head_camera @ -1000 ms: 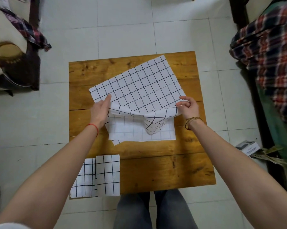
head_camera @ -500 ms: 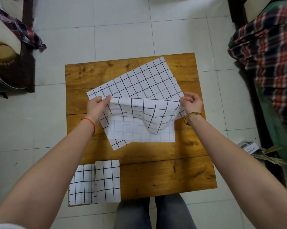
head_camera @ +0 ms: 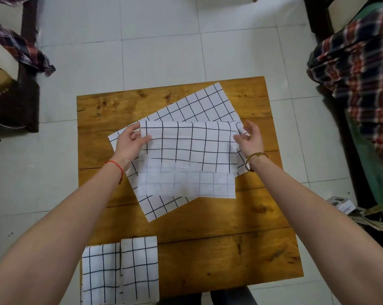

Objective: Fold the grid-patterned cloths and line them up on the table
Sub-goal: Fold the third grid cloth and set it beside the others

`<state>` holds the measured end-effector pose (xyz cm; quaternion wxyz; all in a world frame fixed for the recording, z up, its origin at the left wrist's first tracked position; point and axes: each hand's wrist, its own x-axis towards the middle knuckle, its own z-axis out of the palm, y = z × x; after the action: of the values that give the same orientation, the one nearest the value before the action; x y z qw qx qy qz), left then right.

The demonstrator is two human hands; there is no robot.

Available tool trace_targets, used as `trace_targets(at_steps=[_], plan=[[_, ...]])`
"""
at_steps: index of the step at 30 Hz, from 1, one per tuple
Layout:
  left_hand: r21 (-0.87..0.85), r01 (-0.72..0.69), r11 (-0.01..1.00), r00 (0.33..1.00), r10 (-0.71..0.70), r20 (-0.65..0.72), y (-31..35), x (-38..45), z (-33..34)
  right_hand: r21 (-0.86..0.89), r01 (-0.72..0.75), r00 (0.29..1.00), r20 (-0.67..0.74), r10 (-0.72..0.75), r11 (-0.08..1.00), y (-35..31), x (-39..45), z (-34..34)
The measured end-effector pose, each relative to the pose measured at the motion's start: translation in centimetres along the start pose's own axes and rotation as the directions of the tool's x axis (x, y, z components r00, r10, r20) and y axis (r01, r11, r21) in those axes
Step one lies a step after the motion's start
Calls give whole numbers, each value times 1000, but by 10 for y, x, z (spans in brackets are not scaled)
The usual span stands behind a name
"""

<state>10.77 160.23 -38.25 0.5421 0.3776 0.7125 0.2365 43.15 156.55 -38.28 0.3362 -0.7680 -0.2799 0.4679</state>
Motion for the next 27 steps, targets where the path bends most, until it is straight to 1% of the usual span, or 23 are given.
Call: trace_targets(at_steps=[2, 5, 7, 9, 11, 14, 21, 23, 27], plan=[[60, -9, 998, 1000, 11, -28, -3, 8, 8, -110, 3, 1000, -18, -5, 994, 14, 8, 8], [132, -5, 991, 999, 11, -50, -10, 17, 15, -289, -26, 996, -84, 2, 957, 35, 16, 16], [189, 1, 982, 998, 12, -64, -17, 19, 16, -380, -88, 989, -145, 35, 921, 45, 17, 19], [247, -9, 969, 997, 27, -71, -25, 18, 17, -444, -184, 974, -199, 103, 877, 51, 16, 20], [281, -30, 959, 995, 54, -80, -32, 20, 17, -496, -259, 962, -213, 173, 829, 56, 16, 21], [313, -46, 949, 994, 74, -78, -43, 23, 15, -512, -279, 959, -186, 213, 812, 62, 18, 21], [320, -45, 946, 999, 37, 32, -54, 23, 3, -493, -248, 969, -130, 212, 834, 65, 11, 22], [375, -42, 926, 998, 25, 49, -56, 19, 2, -496, -227, 974, -128, 188, 838, 70, 9, 20], [470, -74, 879, 996, 40, 81, -57, 6, 2, -482, -131, 989, -121, 83, 866, 76, 0, 17]])
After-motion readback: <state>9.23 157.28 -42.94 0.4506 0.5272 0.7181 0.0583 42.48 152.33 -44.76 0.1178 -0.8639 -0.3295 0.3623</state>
